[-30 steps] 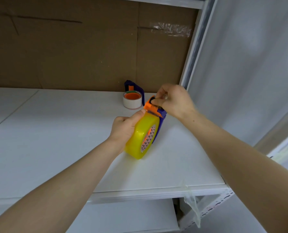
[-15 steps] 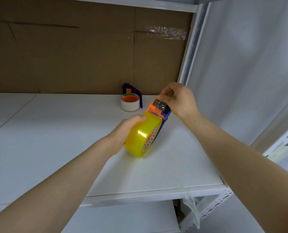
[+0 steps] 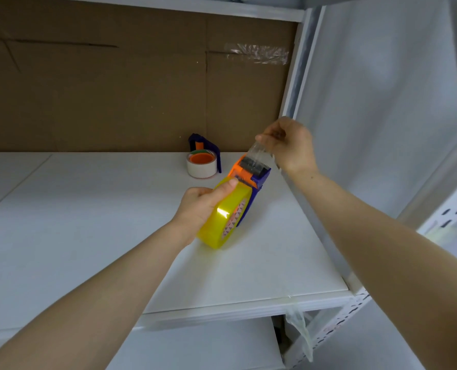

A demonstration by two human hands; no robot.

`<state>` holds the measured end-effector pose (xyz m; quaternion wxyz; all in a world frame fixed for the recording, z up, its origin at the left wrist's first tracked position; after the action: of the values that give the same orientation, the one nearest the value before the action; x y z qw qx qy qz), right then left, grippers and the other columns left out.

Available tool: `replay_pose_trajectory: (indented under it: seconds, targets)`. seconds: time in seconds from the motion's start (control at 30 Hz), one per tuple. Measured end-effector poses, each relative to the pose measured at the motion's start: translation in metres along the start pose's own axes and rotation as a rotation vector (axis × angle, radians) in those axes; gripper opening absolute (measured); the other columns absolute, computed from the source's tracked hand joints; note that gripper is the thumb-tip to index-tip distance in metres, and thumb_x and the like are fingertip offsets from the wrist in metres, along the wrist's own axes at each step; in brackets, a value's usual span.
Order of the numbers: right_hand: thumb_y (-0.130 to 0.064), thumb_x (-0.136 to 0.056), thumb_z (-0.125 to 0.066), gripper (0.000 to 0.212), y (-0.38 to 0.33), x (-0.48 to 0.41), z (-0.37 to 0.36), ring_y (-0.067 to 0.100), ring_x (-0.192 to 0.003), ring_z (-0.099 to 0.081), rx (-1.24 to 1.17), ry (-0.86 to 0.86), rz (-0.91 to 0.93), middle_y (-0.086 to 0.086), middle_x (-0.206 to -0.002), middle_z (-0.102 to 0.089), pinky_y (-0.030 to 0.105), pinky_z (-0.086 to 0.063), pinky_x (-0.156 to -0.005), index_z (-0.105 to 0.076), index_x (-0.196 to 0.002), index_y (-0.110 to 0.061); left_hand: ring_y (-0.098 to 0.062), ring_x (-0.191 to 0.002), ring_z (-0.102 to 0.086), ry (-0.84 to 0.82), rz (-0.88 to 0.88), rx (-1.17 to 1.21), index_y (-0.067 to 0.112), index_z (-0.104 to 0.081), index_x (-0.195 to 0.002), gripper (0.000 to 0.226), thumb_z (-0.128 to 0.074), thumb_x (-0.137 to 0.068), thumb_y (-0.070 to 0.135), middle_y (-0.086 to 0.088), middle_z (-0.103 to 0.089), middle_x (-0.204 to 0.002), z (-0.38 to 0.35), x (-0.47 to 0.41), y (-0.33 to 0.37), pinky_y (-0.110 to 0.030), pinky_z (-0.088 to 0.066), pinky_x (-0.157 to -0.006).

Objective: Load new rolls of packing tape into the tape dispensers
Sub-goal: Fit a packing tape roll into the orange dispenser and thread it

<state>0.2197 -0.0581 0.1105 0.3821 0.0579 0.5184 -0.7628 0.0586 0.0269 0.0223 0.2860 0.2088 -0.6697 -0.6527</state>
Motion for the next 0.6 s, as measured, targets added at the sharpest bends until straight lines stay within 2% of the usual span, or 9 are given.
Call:
replay_pose_trajectory:
  seconds: [0.1, 0.17, 0.23, 0.3, 0.4, 0.53, 0.6]
  targets:
    - [-0.02, -0.082, -0.071, 0.022, 0.012, -0.002, 0.0, 0.028, -0.075, -0.064, -0.013, -0.001, -0.071, 0.004, -0.072, -0.063, 0.043, -0.055, -0.074, -0.053, -0.07, -0.019, -0.017, -0.073, -0.069, 0.003, 0.022, -0.027, 0.013, -0.066, -0.084, 0.038, -0.067, -0.076, 0.05, -0.002, -0.072, -0.078, 0.0, -0.003, -0.001, -0.03, -0.055, -0.072]
    - [-0.02, -0.082, -0.071, 0.024, 0.017, -0.001, -0.001, 0.032, -0.077, -0.066, -0.035, 0.002, -0.105, 0.01, -0.076, -0.066, 0.046, -0.055, -0.075, -0.051, -0.068, -0.021, -0.018, -0.079, -0.067, -0.063, 0.068, -0.014, 0.018, -0.065, -0.089, 0.03, -0.061, -0.082, 0.047, -0.002, -0.071, -0.085, 0.001, -0.004, -0.005, -0.028, -0.054, -0.071]
    - [-0.02, -0.083, -0.07, 0.022, 0.018, -0.003, -0.001, 0.031, -0.077, -0.066, -0.05, -0.002, -0.118, 0.01, -0.078, -0.066, 0.045, -0.056, -0.076, -0.052, -0.07, -0.02, -0.02, -0.083, -0.064, -0.154, 0.101, -0.009, 0.022, -0.063, -0.093, 0.017, -0.055, -0.089, 0.036, -0.005, -0.068, -0.092, 0.002, -0.004, -0.007, -0.03, -0.05, -0.076]
    - [-0.02, -0.083, -0.07, 0.019, 0.016, -0.005, -0.002, 0.028, -0.077, -0.066, -0.057, -0.003, -0.12, 0.008, -0.077, -0.066, 0.041, -0.056, -0.076, -0.054, -0.074, -0.016, -0.022, -0.083, -0.063, -0.207, 0.094, -0.018, 0.02, -0.063, -0.092, 0.014, -0.06, -0.084, 0.031, -0.007, -0.067, -0.093, 0.003, -0.005, -0.009, -0.032, -0.049, -0.079]
    - [-0.018, -0.081, -0.072, 0.017, 0.011, -0.007, -0.002, 0.024, -0.073, -0.063, -0.088, 0.006, -0.11, 0.008, -0.077, -0.064, 0.034, -0.055, -0.072, -0.057, -0.076, -0.013, -0.022, -0.084, -0.067, -0.184, 0.053, 0.012, 0.017, -0.067, -0.094, 0.019, -0.061, -0.085, 0.032, -0.007, -0.071, -0.093, 0.005, -0.004, -0.008, -0.035, -0.052, -0.082]
    - [-0.014, -0.079, -0.073, 0.022, 0.01, -0.012, 0.006, 0.034, -0.078, -0.067, -0.168, 0.08, -0.113, 0.019, -0.084, -0.068, 0.041, -0.058, -0.072, -0.055, -0.068, -0.018, -0.019, -0.081, -0.068, -0.08, 0.046, 0.002, 0.019, -0.068, -0.091, 0.026, -0.059, -0.085, 0.043, -0.003, -0.072, -0.089, 0.006, -0.007, -0.007, -0.031, -0.055, -0.075]
    - [-0.014, -0.079, -0.074, 0.022, 0.014, -0.013, 0.008, 0.034, -0.078, -0.068, -0.153, 0.08, -0.12, 0.02, -0.084, -0.068, 0.042, -0.058, -0.072, -0.056, -0.068, -0.019, -0.018, -0.08, -0.069, -0.038, 0.047, -0.016, 0.018, -0.068, -0.092, 0.033, -0.06, -0.082, 0.048, -0.002, -0.072, -0.087, 0.006, -0.009, -0.006, -0.029, -0.055, -0.072]
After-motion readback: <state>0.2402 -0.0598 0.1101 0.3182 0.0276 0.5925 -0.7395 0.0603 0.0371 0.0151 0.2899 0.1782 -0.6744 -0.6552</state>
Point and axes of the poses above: each hand's wrist, its own x-axis away from the middle knuckle, its own z-axis out of the back of the hand, y = z × x, the point moved 5 cm from there along -x, towards the middle knuckle
